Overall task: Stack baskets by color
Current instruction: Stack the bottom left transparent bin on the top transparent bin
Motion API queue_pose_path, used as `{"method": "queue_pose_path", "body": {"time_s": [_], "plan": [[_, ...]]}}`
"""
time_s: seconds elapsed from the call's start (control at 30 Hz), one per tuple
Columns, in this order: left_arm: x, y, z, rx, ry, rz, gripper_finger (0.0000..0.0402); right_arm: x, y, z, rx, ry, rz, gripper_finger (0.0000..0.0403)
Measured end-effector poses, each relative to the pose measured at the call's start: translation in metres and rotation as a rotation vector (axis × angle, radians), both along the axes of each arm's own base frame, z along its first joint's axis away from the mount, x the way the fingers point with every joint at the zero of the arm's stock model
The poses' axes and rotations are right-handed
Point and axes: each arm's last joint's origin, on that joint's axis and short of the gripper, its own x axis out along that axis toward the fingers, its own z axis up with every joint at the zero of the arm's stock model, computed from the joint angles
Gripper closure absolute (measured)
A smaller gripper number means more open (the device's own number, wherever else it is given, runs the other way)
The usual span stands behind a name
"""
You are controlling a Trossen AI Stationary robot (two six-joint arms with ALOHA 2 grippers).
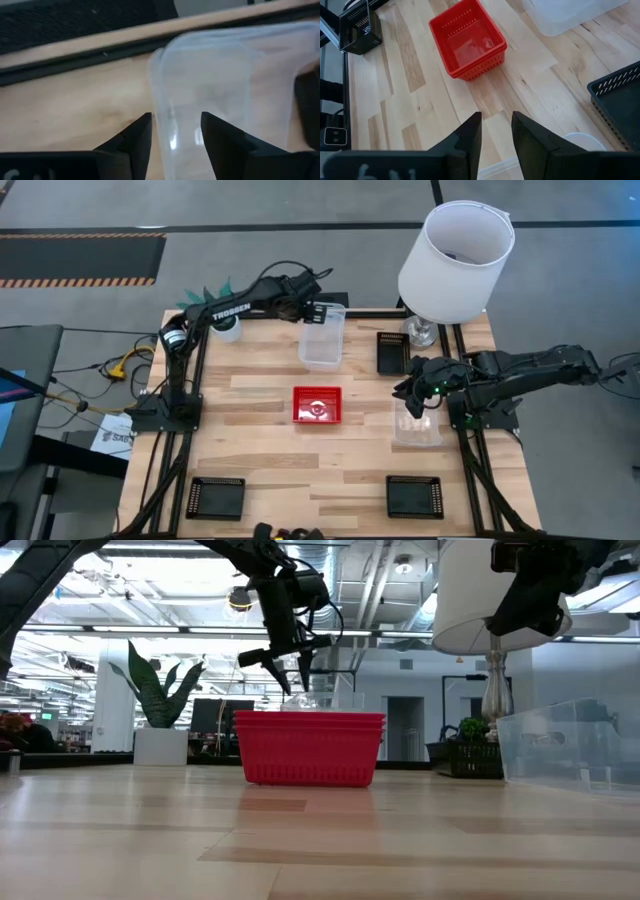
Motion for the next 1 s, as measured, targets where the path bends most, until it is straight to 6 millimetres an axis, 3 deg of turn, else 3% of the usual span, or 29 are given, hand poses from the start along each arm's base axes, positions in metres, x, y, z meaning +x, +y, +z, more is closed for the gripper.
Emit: {"method": "queue_pose_path", "body": {"time_s": [0.4, 0.57, 0.8, 1.0], "plan": [[0.002, -0.005, 0.0, 0.054, 0.043, 0.011, 0.0301, 0.0, 0.0, 0.0, 0.006, -0.001, -0.004, 0.0274], [-0.001, -0.008, -0.024, 0.017, 0.08, 0.067, 0.0305, 0.001, 0.0, 0.001, 0.006, -0.013, -0.004, 0.0274], [0.005, -0.009, -0.024, 0.042, 0.024, 0.047, 0.0311, 0.001, 0.0, 0.001, 0.001, -0.018, 0.0, 0.0274], [0.006, -0.008, -0.023, 0.039, 0.017, 0.028, 0.039, 0.002, 0.0, 0.002, 0.002, -0.025, 0.0, 0.0274]]}}
